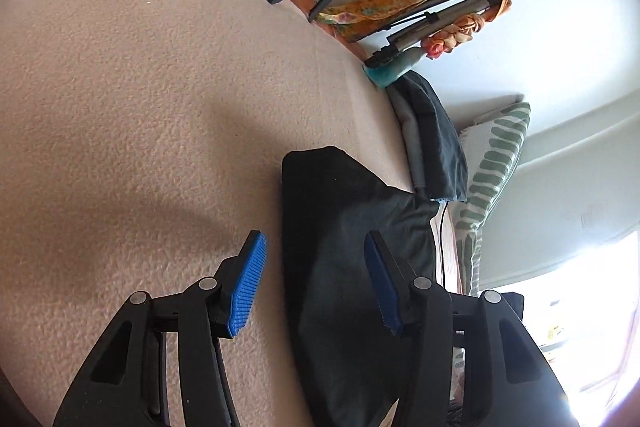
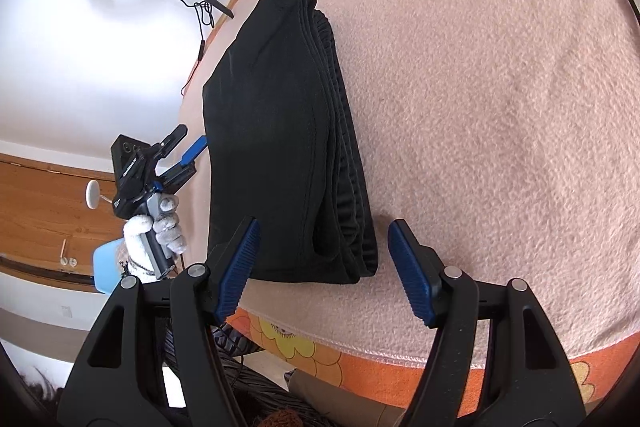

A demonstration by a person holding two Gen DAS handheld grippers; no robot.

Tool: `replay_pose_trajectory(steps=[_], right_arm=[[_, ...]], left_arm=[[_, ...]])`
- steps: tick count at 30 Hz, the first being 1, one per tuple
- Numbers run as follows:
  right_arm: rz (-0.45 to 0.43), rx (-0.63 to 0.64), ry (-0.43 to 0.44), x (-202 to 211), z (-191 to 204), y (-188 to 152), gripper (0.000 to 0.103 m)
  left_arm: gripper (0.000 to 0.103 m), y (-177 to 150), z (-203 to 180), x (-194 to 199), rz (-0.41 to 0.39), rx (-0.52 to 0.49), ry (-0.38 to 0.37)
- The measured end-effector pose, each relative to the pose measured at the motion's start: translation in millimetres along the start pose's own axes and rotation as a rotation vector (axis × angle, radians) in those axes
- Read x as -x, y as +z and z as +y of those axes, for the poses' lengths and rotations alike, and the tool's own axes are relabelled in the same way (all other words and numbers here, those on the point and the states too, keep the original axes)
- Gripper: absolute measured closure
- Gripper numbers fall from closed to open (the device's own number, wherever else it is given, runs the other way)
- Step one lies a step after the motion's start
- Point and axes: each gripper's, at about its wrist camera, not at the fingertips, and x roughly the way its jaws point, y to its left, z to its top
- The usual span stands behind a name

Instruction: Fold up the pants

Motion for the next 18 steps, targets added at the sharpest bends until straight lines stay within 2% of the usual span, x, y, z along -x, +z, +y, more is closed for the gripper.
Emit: replay_pose_trajectory(steps=[3, 7, 12, 14, 16, 18], right_arm=[[-0.006, 0.014, -0.004, 0.0, 2.0, -0.7, 0.034], [0.000, -0.030, 0.067, -7.9, -0.3, -0.4, 0.034], [0.004, 0.006, 0.081, -18.7, 10.1, -5.1, 0.036], [0.004, 0.014, 0.080, -23.4, 13.7, -7.3, 0.043], [0.017, 0.037, 0.046, -29.4, 17.8, -7.3, 0.067], [0.021, 0.036, 0.046, -33.6, 18.3, -8.0, 0.068]], left_arm=[[0.053, 5.0, 3.3, -5.9, 0.004, 0.005, -0.001], [0.053, 10.4, 6.4, -13.4, 0.001, 0.027, -0.031], [0.053, 20.5, 3.0, -23.9, -0.004, 0.029, -0.037], [0.053, 23.7, -0.8, -29.5, 0.001, 0.018, -0.036], [0.053, 25.9, -3.6, -33.7, -0.006, 0.015, -0.035], [0.053, 27.6, -6.4, -37.9, -0.006, 0.007, -0.036]])
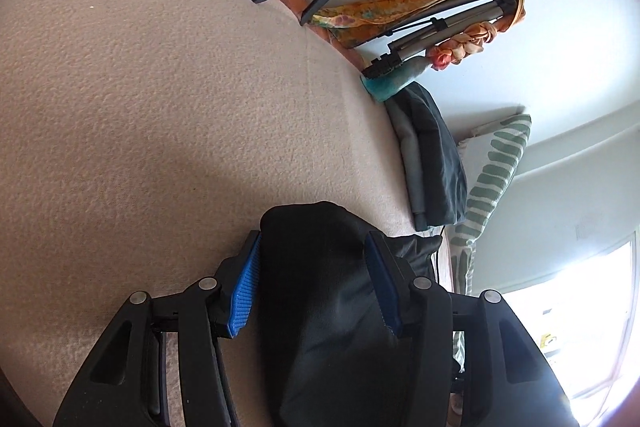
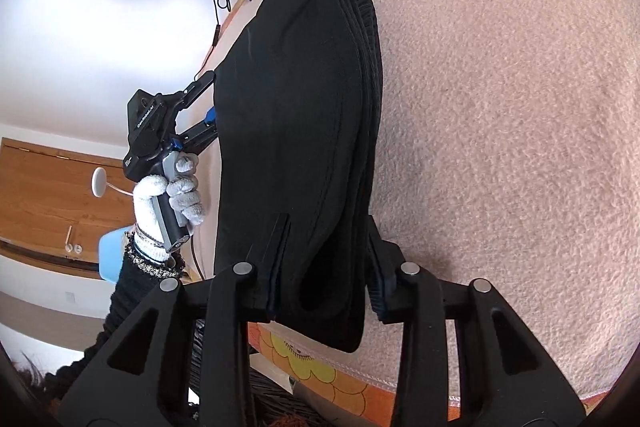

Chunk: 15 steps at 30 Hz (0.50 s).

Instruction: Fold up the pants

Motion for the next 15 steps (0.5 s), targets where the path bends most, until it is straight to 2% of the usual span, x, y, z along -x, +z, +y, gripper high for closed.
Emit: replay_pose_trajectory(steps=[4, 5, 8, 11, 15], right_arm=[[-0.009, 0.019, -0.026, -0.4, 5.4, -0.7, 0.070], [-0.009, 0.021, -0.032, -0.1, 6.3, -1.7, 0.071], [-0.018, 0.027, -0.050, 0.8, 10.4, -5.0, 0.072], [-0.033, 0.062, -0.085, 4.3, 19.8, -7.4, 0.074], [-0.071, 0.117, -0.118, 13.0, 39.1, -6.1, 0.081]], left_arm=[[0.058, 1.8, -7.9, -7.1, -0.011, -0.031, 0.024], [0.070, 1.6, -10.4, -8.8, -0.017, -0.049, 0.042], [0.086, -0.9, -15.0, -12.1, -0.037, -0.096, 0.088], [0.090, -3.4, -20.5, -8.7, -0.068, -0.127, 0.096], [0.091, -3.0, -33.8, 0.4, -0.100, -0.167, 0.101]])
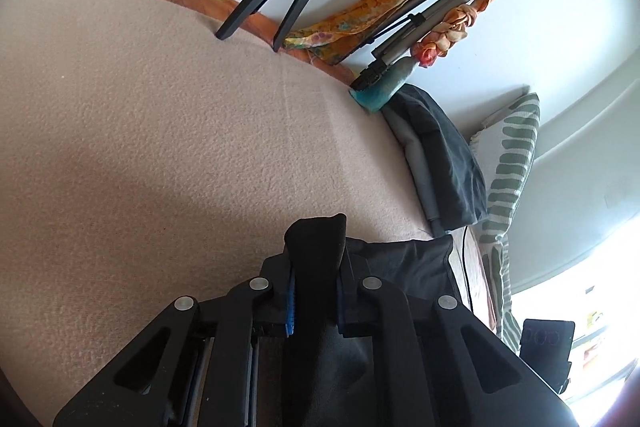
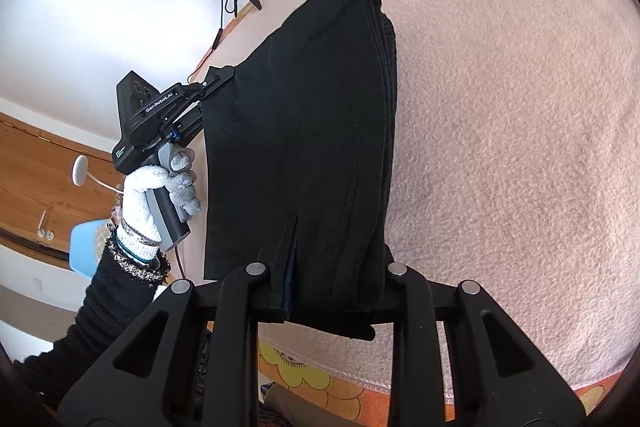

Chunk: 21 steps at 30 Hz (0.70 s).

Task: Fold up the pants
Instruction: 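Carry the folded shorts with both grippers onto the grey clothes stack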

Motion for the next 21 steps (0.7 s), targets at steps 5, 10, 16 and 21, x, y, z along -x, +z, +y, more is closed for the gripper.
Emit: replay_pose_trajectory(steps=[5, 10, 16, 21], right_arm=[[-0.045, 0.053, -0.025, 8.8, 19.5, 10.8, 0.088], [-0.047, 0.086, -0.042, 5.6, 31.4, 19.7, 0.089], [-0.080, 0.104, -0.047, 1.2, 33.6, 21.9, 0.090], [-0.121, 0.140, -0.070, 6.0, 35.3, 22.7, 0.090]], left_arm=[[0.092, 6.4, -29.2, 14.4, -0.035, -0.096, 0.006], [0.092, 13.7, -55.0, 26.8, -0.058, -0.158, 0.002], [0.092, 23.2, -81.9, 37.8, -0.077, -0.201, -0.016], [0.092, 36.1, -110.9, 40.7, -0.095, -0.242, -0.034]])
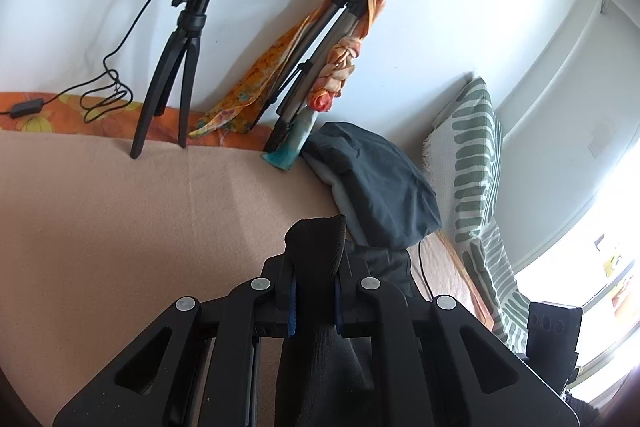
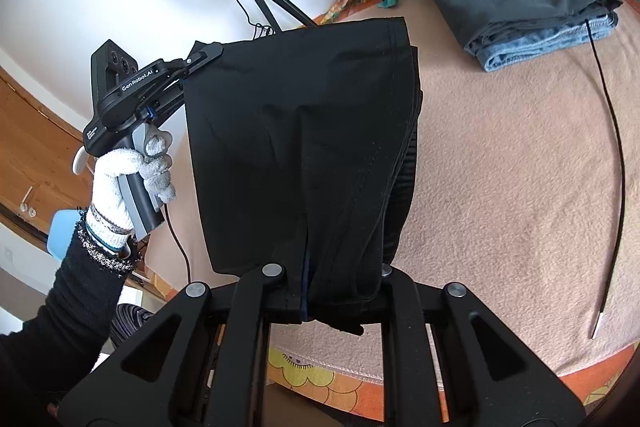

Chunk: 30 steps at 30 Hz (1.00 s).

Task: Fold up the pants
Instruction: 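Carry the folded shorts with both grippers onto the grey clothes stack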

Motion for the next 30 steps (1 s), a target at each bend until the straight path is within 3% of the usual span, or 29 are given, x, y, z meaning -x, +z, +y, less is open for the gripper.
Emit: replay_pose_trajectory(steps=[10, 14, 30], right_arm=[[-0.087, 0.066, -0.090, 12.1, -1.6, 7.2, 0.090], [-0.123, 0.083, -0.141, 31.2, -14.1, 24.9, 0.090], [-0.215, 0.148, -0.371, 66.7, -91.1, 134.6, 0.090]], left_arm=[[0.092, 44.8, -57.2, -26.0, -0.028, -0.080, -0.064], [0.092, 65.4, -81.2, -45.3, -0.033, -0.117, -0.087], [0.092, 148.2, -138.0, -163.9, -0.085, -0.165, -0.163]])
